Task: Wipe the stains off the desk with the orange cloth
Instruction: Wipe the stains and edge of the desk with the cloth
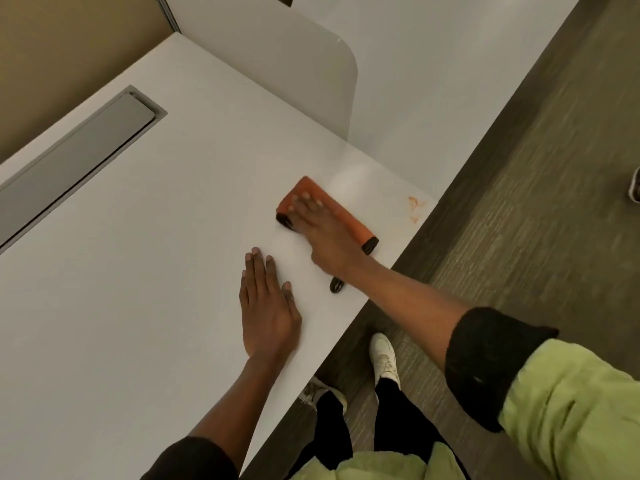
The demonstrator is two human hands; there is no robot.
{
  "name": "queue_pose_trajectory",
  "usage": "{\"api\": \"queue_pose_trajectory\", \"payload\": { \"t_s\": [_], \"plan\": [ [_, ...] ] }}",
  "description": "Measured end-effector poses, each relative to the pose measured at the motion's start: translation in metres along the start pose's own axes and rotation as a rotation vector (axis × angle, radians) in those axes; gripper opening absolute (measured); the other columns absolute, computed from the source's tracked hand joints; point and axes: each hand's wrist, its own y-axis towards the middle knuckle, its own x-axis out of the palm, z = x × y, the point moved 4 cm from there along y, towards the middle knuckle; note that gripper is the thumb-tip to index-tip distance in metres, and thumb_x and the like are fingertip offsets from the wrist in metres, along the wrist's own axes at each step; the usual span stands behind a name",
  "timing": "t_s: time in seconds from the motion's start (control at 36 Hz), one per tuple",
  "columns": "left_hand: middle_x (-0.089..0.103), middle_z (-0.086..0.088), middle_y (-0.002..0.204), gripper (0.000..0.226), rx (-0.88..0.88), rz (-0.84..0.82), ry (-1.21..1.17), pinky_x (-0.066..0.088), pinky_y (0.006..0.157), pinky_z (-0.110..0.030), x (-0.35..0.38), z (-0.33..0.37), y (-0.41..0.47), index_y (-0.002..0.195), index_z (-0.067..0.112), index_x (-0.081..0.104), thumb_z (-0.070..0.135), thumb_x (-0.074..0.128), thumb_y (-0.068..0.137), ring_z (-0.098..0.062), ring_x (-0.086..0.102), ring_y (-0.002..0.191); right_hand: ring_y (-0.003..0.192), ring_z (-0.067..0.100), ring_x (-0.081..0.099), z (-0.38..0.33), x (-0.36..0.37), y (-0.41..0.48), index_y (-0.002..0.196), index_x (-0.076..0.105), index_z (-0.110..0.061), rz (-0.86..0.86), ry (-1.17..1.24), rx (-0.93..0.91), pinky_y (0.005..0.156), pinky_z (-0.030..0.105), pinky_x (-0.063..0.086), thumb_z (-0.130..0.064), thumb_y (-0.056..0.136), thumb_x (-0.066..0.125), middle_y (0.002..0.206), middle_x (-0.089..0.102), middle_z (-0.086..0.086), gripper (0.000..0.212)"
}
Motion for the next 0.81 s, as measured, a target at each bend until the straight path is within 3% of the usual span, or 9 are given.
{"api": "queue_pose_trajectory", "payload": {
  "t_s": [0.08,0.19,0.28,0.42,0.53,0.64,0.75,0.81],
  "plan": [
    [-0.007,0.004,0.181,0.064,-0.009,0.012,-0.014,0.004,0.136,-0.040,0.001,-0.001,0.001,0.172,0.019,0.009,0.038,0.031,0.115,-0.013,-0.008,0.167,0.160,0.034,0.013,-0.019,0.005,-0.045,0.161,0.030,-0.003,-0.013,-0.020,-0.113,0.131,0.046,0.013,0.023,0.081,0.054,0.171,0.021,0.017,0.087],
    [-0.005,0.001,0.181,0.063,0.019,0.007,0.004,0.004,0.136,-0.040,0.000,0.000,0.000,0.172,0.017,0.010,0.038,0.026,0.115,-0.014,-0.009,0.167,0.159,0.037,0.020,0.012,-0.008,-0.081,0.159,0.036,-0.004,-0.013,-0.095,-0.086,0.128,0.054,0.024,0.022,0.075,0.055,0.169,0.028,0.018,0.090],
    [-0.005,0.002,0.181,0.062,0.012,0.006,0.004,0.006,0.136,-0.041,-0.001,0.000,-0.001,0.172,0.016,0.011,0.035,0.030,0.116,-0.013,-0.011,0.167,0.157,0.039,0.025,0.055,-0.025,-0.064,0.156,0.042,-0.004,0.054,-0.144,0.098,0.128,0.055,0.023,0.025,0.071,0.056,0.166,0.034,0.019,0.091],
    [-0.003,0.000,0.181,0.062,0.014,0.003,0.018,0.007,0.136,-0.043,0.000,0.000,-0.001,0.172,0.014,0.012,0.034,0.030,0.116,-0.015,-0.009,0.167,0.160,0.037,0.012,0.070,-0.041,-0.024,0.161,0.028,-0.004,0.097,-0.129,0.374,0.131,0.051,0.013,0.016,0.083,0.053,0.171,0.022,0.019,0.084],
    [-0.004,0.001,0.181,0.063,0.005,0.004,0.016,0.008,0.136,-0.044,0.002,0.000,0.000,0.172,0.016,0.011,0.038,0.025,0.115,-0.016,-0.007,0.168,0.160,0.037,0.010,0.033,-0.016,-0.052,0.160,0.028,-0.001,0.068,-0.095,0.198,0.130,0.053,0.016,0.023,0.078,0.048,0.171,0.020,0.020,0.089],
    [-0.004,0.003,0.181,0.066,-0.004,0.002,0.002,0.008,0.136,-0.043,0.001,0.000,0.000,0.172,0.018,0.011,0.043,0.023,0.112,-0.017,-0.004,0.168,0.159,0.039,0.016,0.010,-0.011,-0.108,0.160,0.030,0.000,-0.008,-0.114,0.063,0.129,0.055,0.021,0.019,0.077,0.038,0.169,0.023,0.022,0.085],
    [-0.003,0.000,0.182,0.066,0.009,-0.005,0.026,0.005,0.136,-0.042,0.000,0.003,0.000,0.172,0.015,0.012,0.043,0.020,0.112,-0.016,-0.008,0.168,0.159,0.039,0.017,0.055,-0.036,-0.105,0.159,0.032,0.000,0.040,-0.113,0.240,0.129,0.055,0.019,0.011,0.084,0.026,0.169,0.025,0.022,0.076],
    [-0.003,-0.002,0.182,0.065,0.005,-0.003,0.040,0.004,0.136,-0.042,0.001,0.005,0.000,0.171,0.012,0.012,0.039,0.021,0.112,-0.017,-0.009,0.168,0.159,0.039,0.016,0.086,-0.051,-0.083,0.159,0.032,-0.001,0.083,-0.117,0.383,0.129,0.055,0.017,0.016,0.085,0.039,0.168,0.024,0.023,0.077]
  ]
}}
